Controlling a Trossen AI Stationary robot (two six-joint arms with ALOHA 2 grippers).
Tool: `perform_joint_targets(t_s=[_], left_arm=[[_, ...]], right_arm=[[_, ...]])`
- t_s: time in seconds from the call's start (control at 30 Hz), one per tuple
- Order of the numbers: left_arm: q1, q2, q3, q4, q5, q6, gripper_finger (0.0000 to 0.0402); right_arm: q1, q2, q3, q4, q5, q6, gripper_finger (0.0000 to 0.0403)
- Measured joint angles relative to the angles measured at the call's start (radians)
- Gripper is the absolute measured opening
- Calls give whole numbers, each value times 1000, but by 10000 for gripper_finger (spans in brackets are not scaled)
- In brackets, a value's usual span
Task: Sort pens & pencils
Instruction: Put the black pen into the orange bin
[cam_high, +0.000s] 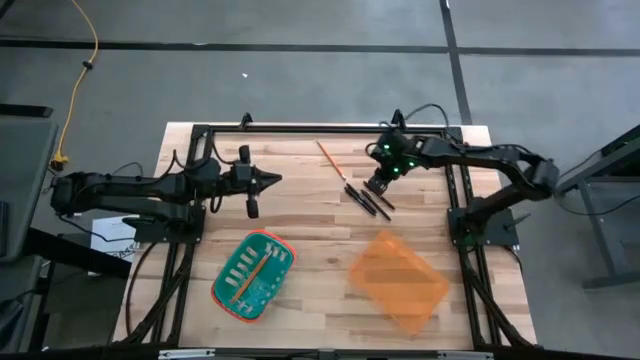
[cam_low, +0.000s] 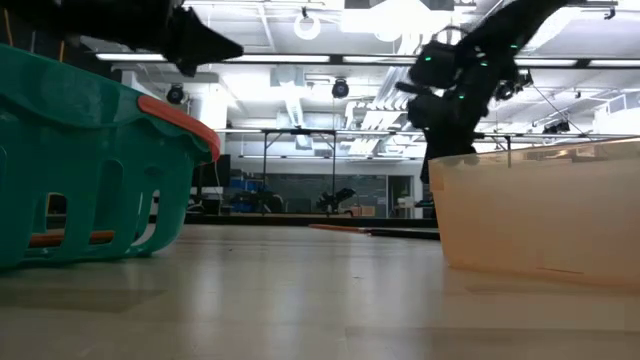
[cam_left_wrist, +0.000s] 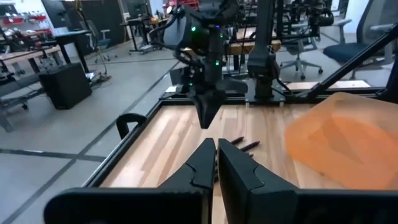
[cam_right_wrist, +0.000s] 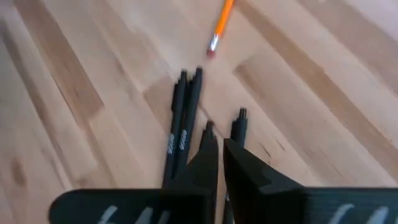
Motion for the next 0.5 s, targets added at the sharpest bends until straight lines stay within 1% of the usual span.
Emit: perform_joint_targets(t_s=[0.13,0.23,0.37,0.43,0.5], left_arm=[[-1,-35,-53,16,-28,-19,10],[-1,-52,-62,19,-75,-22,10],[-1,-56,-62,-14,-90,-41,10],[-1,-57,-63,-25,-85,-38,10],[-1,-58,-62,-30,-88,-38,10]], right_arm=[[21,98,139,-189,61,-57,44],[20,167,226,-305,75,-41,61],[-2,252,320,-415,70,-2,67],[0,294,349,-466,76,-21,68],[16,332,366,-476,88,-32,68]])
